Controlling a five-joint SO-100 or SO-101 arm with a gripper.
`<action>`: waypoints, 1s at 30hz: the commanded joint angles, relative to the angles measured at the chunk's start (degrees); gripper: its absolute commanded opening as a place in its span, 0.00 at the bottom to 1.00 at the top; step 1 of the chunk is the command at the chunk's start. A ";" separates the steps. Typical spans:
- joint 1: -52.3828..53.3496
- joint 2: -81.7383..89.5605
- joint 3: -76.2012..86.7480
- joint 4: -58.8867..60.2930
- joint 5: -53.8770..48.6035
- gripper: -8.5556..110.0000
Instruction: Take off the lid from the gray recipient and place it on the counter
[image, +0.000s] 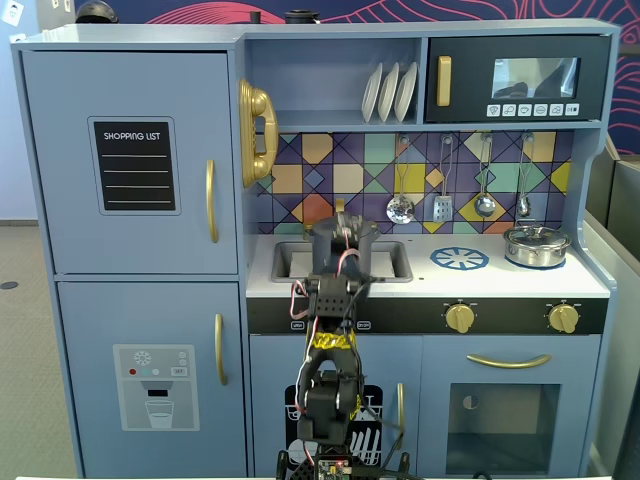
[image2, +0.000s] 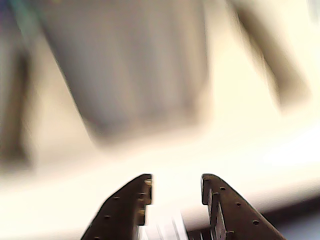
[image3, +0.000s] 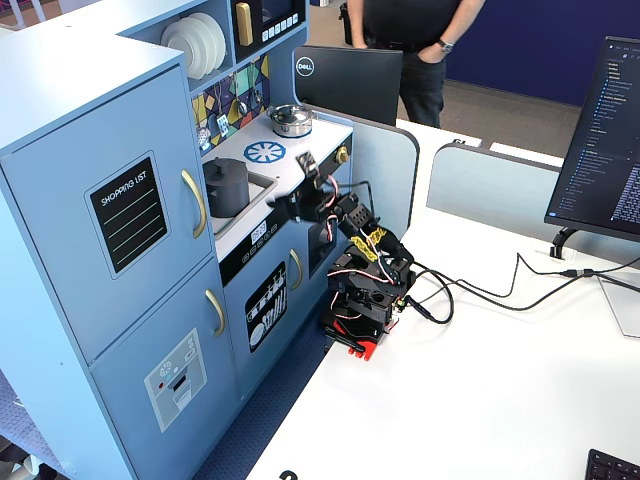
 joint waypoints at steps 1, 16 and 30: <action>-1.14 -4.66 -9.23 -8.61 -1.32 0.17; -1.76 -21.27 -12.74 -30.50 -4.22 0.24; -1.58 -39.37 -20.65 -39.11 -4.66 0.22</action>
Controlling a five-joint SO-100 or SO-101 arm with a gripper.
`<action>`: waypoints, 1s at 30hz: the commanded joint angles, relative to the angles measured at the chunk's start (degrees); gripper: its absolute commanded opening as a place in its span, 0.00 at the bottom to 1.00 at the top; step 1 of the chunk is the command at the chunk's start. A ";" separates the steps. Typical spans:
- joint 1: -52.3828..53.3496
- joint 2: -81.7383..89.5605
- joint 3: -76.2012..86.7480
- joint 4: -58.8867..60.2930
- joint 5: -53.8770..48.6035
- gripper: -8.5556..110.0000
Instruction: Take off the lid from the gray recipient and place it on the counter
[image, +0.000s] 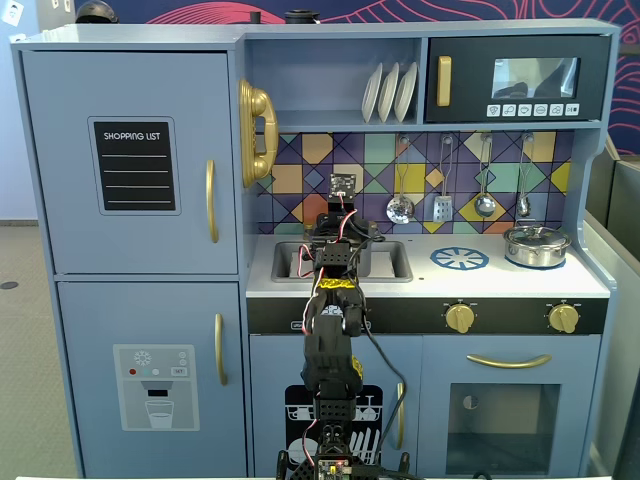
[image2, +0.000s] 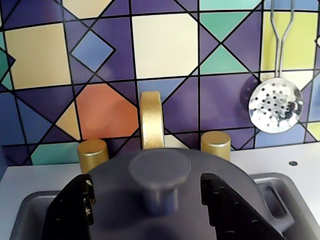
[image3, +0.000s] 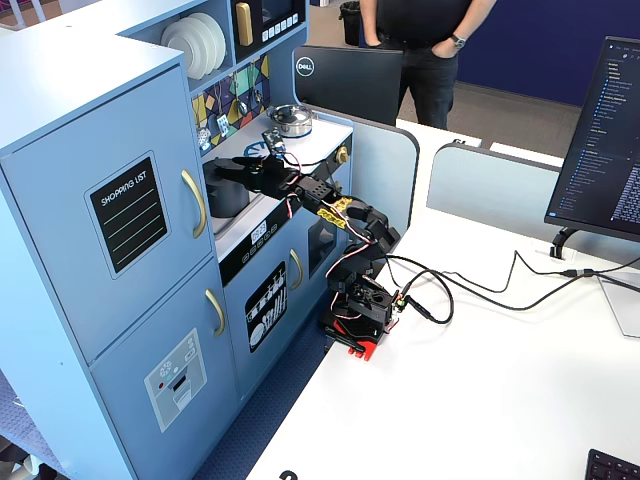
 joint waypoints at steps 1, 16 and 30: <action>0.09 -4.22 -5.71 -3.08 -0.35 0.22; -0.79 -11.95 -8.35 -8.00 -2.02 0.07; 2.37 -4.66 -17.67 -1.32 -4.83 0.07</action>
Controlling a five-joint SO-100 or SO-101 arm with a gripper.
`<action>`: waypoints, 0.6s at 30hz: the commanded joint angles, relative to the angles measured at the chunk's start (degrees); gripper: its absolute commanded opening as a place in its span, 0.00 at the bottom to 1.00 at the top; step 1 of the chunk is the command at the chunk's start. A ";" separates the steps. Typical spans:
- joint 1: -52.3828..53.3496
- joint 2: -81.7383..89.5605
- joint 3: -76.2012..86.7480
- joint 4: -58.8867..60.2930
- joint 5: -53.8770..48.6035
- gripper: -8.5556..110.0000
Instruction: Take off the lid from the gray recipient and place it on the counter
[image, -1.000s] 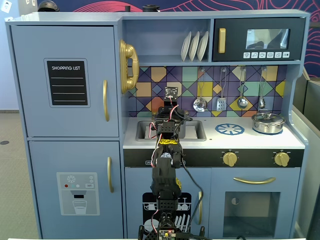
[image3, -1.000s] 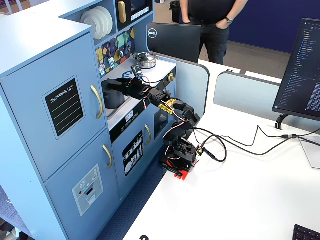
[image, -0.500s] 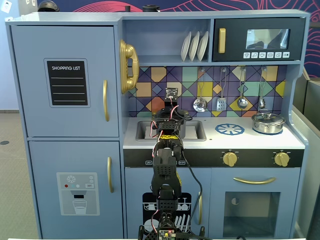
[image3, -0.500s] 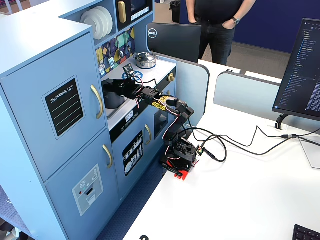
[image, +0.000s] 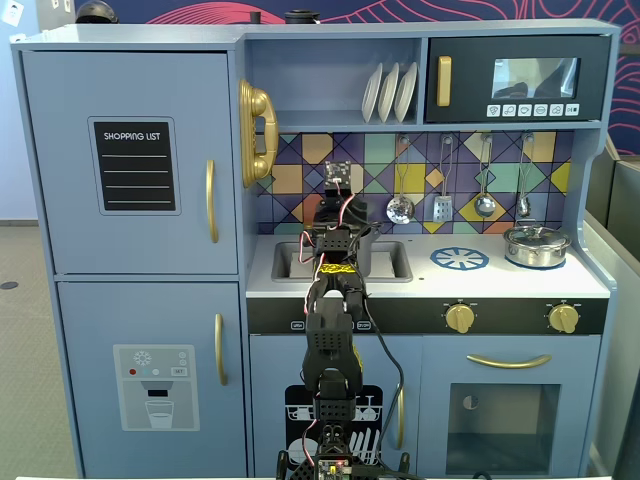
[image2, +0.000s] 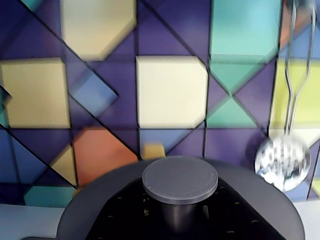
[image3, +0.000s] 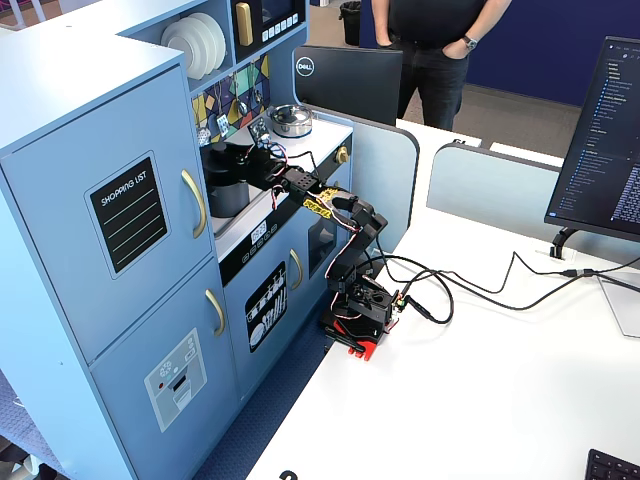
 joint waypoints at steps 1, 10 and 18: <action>4.57 6.15 -4.66 2.20 -0.09 0.07; 25.40 8.00 6.24 -1.41 4.48 0.07; 30.59 1.67 16.08 -14.85 4.48 0.07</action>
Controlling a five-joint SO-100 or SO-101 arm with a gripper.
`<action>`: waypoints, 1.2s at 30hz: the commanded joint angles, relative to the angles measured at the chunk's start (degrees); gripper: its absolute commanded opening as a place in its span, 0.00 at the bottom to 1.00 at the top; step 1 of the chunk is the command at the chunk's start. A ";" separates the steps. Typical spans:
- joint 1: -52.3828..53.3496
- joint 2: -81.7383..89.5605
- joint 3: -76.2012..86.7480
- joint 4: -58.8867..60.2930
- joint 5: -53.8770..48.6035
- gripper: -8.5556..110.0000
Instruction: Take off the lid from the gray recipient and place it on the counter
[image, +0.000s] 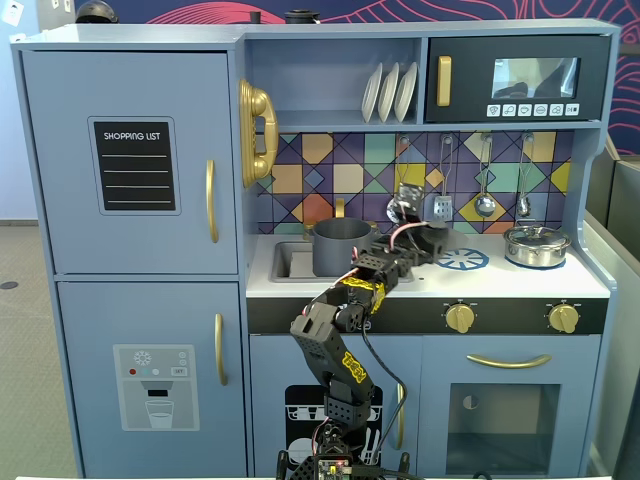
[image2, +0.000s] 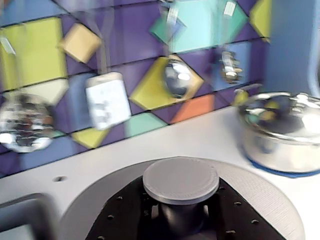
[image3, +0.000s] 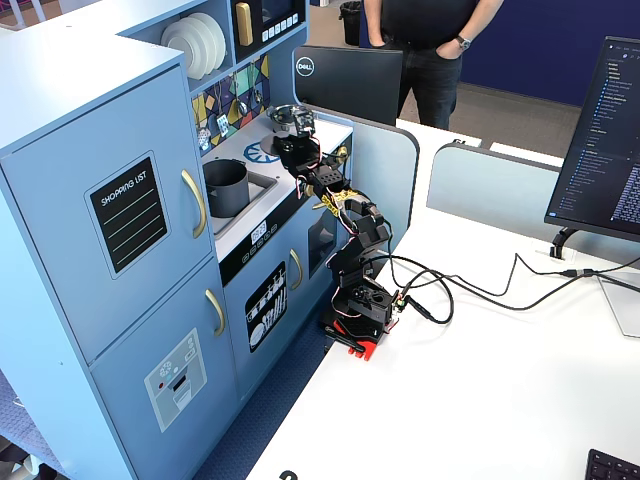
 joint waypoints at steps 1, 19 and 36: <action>2.20 -3.96 1.93 -10.20 0.00 0.07; 2.55 -18.54 3.25 -20.65 0.09 0.07; 5.10 -0.79 3.16 -6.42 -2.11 0.42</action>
